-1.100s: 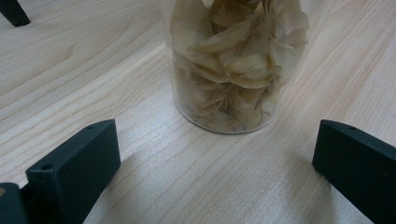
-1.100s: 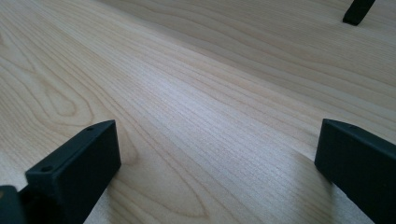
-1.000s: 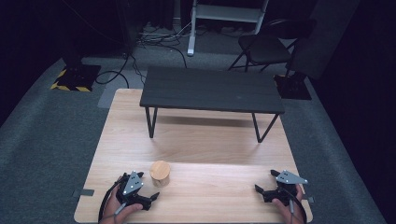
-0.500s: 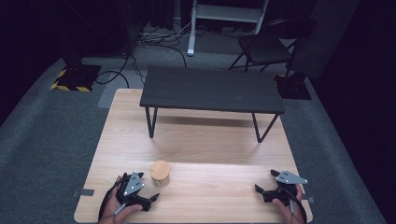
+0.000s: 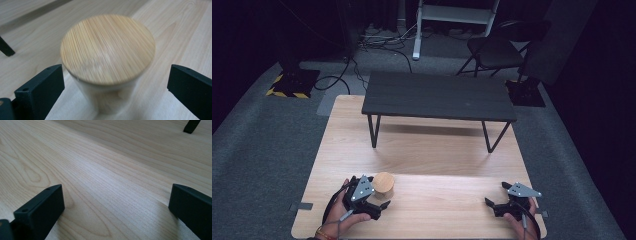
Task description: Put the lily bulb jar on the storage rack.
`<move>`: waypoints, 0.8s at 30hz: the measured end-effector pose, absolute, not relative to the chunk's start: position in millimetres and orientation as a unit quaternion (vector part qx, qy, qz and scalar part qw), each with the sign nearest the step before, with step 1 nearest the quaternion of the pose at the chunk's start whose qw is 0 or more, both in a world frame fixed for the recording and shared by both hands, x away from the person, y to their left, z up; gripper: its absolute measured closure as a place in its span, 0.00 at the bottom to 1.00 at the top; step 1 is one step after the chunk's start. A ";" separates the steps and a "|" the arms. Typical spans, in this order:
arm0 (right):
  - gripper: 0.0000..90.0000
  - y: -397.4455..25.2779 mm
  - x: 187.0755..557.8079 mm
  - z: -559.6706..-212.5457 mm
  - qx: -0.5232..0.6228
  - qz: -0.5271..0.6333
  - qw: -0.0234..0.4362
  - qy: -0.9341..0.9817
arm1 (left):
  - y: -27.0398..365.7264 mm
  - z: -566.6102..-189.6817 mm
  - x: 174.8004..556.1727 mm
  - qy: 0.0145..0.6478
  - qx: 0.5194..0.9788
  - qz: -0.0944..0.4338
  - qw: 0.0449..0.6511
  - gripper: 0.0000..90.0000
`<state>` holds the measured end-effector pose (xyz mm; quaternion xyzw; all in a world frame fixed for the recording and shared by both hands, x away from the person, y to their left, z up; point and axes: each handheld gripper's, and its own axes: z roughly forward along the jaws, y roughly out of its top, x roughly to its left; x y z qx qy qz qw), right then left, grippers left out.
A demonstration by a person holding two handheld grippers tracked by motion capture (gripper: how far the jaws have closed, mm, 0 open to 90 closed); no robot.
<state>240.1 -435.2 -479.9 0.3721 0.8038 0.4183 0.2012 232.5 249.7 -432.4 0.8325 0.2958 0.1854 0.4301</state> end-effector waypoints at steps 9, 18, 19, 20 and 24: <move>0.00 -435.2 240.0 -479.9 0.372 0.418 0.201 0.804 | 228.2 -428.0 252.6 0.283 0.850 0.177 0.408 0.01; 0.00 -435.2 240.0 -479.9 0.372 0.418 0.201 0.804 | 227.9 -436.8 256.9 0.284 0.843 0.183 0.419 0.15; 0.00 -435.3 240.0 -479.9 0.372 0.418 0.201 0.804 | 228.5 -438.1 256.3 0.286 0.839 0.186 0.423 0.17; 0.00 -435.2 240.0 -479.9 0.372 0.418 0.201 0.804 | 229.9 -439.3 256.9 0.287 0.837 0.186 0.427 0.20; 0.00 -435.3 240.0 -479.9 0.372 0.418 0.201 0.804 | 232.6 -441.4 259.1 0.288 0.834 0.183 0.434 0.27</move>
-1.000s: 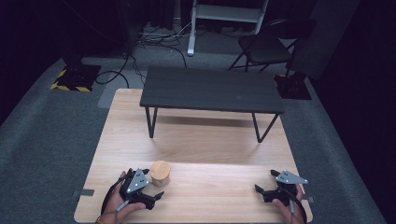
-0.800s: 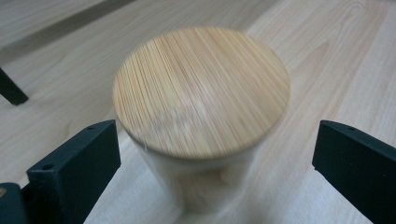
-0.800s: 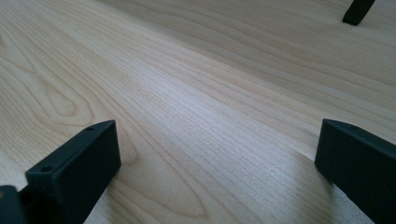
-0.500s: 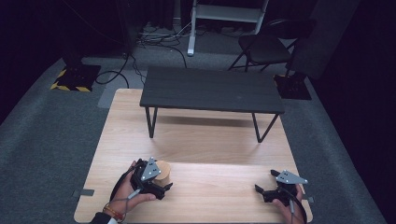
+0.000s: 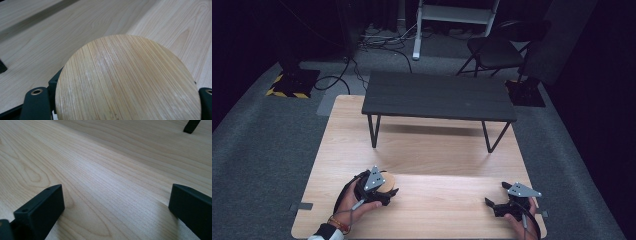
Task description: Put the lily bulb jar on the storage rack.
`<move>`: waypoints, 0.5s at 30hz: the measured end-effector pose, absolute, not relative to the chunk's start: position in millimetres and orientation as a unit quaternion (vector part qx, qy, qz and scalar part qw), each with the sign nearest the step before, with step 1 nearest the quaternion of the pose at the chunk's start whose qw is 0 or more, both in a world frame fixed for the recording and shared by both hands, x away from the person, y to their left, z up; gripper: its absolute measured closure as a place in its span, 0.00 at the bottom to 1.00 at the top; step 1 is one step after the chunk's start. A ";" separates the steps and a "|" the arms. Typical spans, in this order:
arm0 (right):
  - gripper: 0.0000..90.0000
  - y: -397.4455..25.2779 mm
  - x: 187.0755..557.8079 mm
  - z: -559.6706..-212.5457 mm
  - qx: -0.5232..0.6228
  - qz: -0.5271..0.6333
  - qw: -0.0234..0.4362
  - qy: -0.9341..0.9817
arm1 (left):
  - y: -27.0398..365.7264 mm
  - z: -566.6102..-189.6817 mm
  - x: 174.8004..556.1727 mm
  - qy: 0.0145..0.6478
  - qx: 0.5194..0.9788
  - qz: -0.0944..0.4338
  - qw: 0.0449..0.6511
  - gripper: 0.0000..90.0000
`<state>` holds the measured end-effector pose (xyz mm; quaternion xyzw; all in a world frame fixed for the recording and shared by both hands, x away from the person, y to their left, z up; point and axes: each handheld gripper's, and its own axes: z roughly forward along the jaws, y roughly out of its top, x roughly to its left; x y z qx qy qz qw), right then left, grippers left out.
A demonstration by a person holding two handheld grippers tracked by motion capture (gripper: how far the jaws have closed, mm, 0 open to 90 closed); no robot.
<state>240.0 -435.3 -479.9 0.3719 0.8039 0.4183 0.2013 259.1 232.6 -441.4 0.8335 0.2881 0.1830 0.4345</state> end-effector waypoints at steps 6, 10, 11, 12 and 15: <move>0.00 -435.3 240.0 -479.9 0.372 0.418 0.201 0.804 | 231.7 -439.9 262.1 0.289 0.835 0.177 0.434 0.28; 0.00 -435.3 240.0 -479.9 0.372 0.418 0.201 0.804 | 230.0 -429.9 267.0 0.289 0.835 0.171 0.437 0.28; 0.00 -435.3 240.0 -479.9 0.372 0.418 0.201 0.804 | 228.9 -424.9 268.5 0.288 0.834 0.172 0.438 0.28; 0.00 -435.3 240.0 -479.9 0.372 0.418 0.201 0.804 | 228.4 -418.9 271.4 0.285 0.834 0.170 0.441 0.28; 0.00 -435.3 240.0 -479.9 0.372 0.418 0.201 0.804 | 220.9 -392.0 283.0 0.278 0.833 0.171 0.447 0.28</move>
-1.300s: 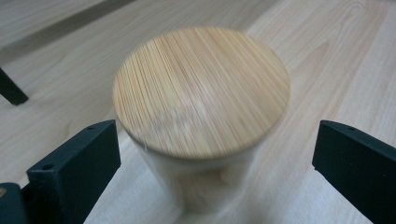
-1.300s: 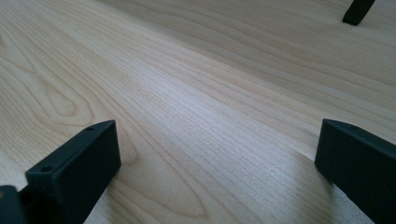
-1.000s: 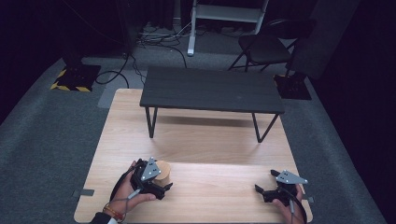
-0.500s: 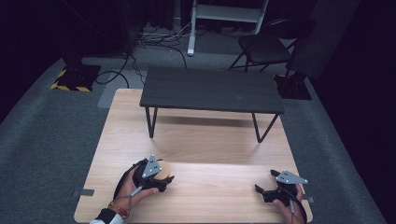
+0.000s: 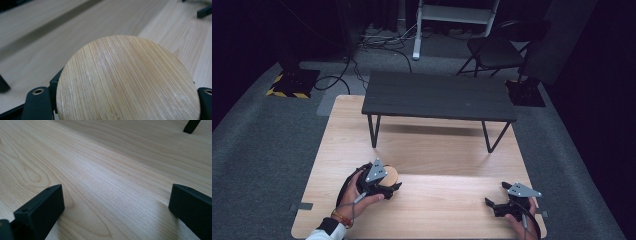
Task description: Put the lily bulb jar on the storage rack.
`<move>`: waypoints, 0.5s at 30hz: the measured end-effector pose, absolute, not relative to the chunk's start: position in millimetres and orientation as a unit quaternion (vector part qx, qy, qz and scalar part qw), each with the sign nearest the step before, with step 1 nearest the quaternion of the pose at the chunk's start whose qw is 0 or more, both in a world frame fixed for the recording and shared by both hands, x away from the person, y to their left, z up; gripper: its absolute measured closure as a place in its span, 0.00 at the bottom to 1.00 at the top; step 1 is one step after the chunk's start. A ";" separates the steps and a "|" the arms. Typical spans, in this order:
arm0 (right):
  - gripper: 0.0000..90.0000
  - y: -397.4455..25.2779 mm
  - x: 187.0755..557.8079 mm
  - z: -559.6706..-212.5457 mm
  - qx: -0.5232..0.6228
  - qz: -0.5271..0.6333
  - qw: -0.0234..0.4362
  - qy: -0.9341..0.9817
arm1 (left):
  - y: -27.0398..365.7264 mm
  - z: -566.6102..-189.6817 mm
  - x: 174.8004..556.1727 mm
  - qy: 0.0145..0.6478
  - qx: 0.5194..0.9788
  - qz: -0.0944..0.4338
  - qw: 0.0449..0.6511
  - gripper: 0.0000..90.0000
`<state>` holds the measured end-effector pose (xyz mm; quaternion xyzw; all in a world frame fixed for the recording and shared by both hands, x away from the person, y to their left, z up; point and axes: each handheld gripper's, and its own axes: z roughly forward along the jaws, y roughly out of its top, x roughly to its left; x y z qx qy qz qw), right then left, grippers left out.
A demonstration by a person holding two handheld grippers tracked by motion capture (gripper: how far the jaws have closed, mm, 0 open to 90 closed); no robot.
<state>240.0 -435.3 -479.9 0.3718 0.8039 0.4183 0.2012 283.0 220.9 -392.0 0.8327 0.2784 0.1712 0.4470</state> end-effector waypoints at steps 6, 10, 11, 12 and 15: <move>0.00 -435.5 239.9 -479.9 0.371 0.418 0.201 0.804 | 199.7 -341.2 316.2 0.268 0.825 0.161 0.470 0.28; 0.00 -435.7 239.8 -479.9 0.371 0.419 0.201 0.804 | 183.2 -319.1 330.3 0.251 0.827 0.167 0.474 0.28; 0.00 -435.7 239.8 -479.9 0.371 0.419 0.200 0.804 | 179.9 -313.0 336.0 0.248 0.825 0.164 0.481 0.28; 0.00 -435.7 239.8 -479.9 0.371 0.418 0.201 0.804 | 172.6 -300.7 346.4 0.243 0.819 0.160 0.495 0.28; 0.00 -435.8 239.9 -479.9 0.371 0.419 0.200 0.805 | 159.4 -280.3 362.8 0.233 0.815 0.156 0.507 0.28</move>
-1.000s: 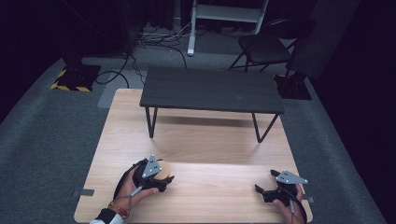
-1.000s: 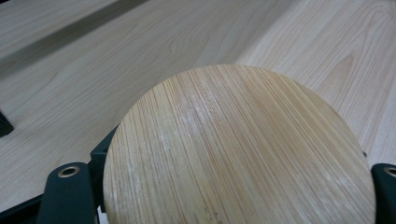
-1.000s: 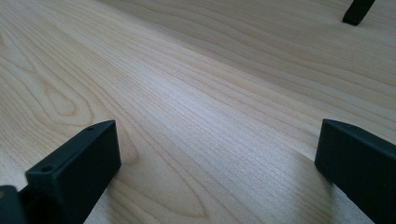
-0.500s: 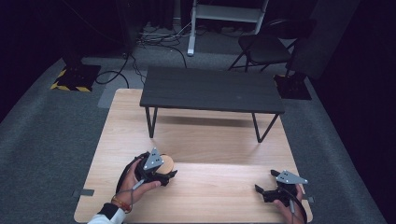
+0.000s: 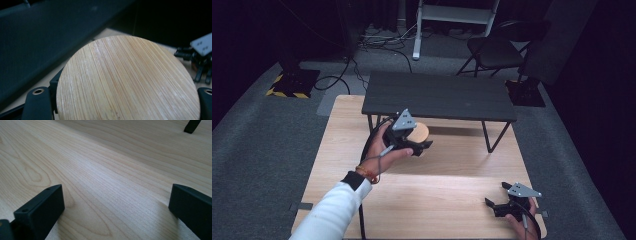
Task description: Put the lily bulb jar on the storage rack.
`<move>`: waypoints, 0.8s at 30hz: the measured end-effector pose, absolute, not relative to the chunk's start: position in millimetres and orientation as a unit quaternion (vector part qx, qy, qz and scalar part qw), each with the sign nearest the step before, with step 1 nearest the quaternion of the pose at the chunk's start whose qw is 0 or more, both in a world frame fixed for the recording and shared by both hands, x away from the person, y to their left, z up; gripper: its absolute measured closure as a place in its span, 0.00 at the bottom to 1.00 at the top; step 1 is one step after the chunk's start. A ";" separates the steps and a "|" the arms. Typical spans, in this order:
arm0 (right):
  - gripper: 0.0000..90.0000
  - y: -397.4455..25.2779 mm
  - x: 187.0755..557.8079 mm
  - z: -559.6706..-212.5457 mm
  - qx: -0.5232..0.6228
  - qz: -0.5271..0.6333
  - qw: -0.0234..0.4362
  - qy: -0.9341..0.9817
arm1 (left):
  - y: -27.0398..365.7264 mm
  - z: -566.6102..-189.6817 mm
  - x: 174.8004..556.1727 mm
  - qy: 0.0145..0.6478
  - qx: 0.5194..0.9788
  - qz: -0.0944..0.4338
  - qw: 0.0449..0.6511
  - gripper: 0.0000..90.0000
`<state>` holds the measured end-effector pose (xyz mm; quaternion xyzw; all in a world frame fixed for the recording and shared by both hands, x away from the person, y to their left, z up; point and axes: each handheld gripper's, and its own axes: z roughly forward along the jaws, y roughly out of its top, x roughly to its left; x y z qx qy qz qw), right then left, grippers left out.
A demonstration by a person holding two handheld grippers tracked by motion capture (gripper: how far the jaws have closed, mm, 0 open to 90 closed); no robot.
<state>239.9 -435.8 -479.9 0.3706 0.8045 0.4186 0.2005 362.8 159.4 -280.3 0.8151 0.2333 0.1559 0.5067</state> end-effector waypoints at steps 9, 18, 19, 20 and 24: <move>0.00 -436.0 240.1 -479.7 0.370 0.419 0.199 0.805 | 109.7 -234.9 409.3 0.210 0.820 0.156 0.510 0.28; 0.00 -436.4 240.4 -479.6 0.368 0.419 0.198 0.806 | 76.3 -230.9 449.6 0.216 0.819 0.166 0.504 0.28; 0.00 -436.4 240.4 -479.6 0.368 0.419 0.197 0.806 | 74.5 -231.6 452.7 0.219 0.819 0.167 0.504 0.28; 0.00 -436.4 240.4 -479.6 0.368 0.419 0.197 0.806 | 71.9 -233.6 457.8 0.224 0.817 0.166 0.505 0.28; 0.00 -436.6 240.6 -479.7 0.367 0.420 0.198 0.806 | 67.0 -239.5 472.8 0.235 0.816 0.169 0.501 0.28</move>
